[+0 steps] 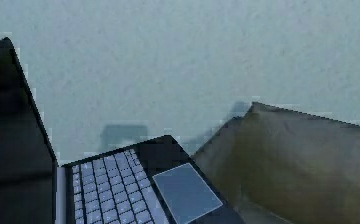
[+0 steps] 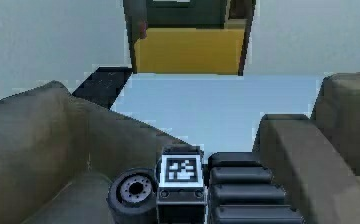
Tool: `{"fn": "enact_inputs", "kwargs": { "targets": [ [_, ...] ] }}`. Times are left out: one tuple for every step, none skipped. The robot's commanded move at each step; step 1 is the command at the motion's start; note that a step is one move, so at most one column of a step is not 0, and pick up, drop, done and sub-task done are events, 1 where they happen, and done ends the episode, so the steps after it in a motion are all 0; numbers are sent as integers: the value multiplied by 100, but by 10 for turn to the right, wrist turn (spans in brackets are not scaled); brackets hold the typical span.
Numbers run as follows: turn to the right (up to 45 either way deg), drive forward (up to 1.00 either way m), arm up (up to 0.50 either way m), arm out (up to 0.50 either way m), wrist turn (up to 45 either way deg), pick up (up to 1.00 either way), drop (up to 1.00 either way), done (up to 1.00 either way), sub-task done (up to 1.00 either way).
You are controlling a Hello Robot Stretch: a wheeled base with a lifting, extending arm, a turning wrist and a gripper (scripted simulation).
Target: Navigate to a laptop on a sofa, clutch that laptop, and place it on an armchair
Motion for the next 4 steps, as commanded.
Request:
{"fn": "enact_inputs", "kwargs": {
  "targets": [
    [-330, 0, 0, 0, 0, 0, 0, 0, 0],
    [0, 0, 0, 38, 0, 0, 0, 0, 0],
    [0, 0, 0, 0, 450, 0, 0, 0, 0],
    [0, 0, 0, 0, 450, 0, 0, 0, 0]
  ]
}}
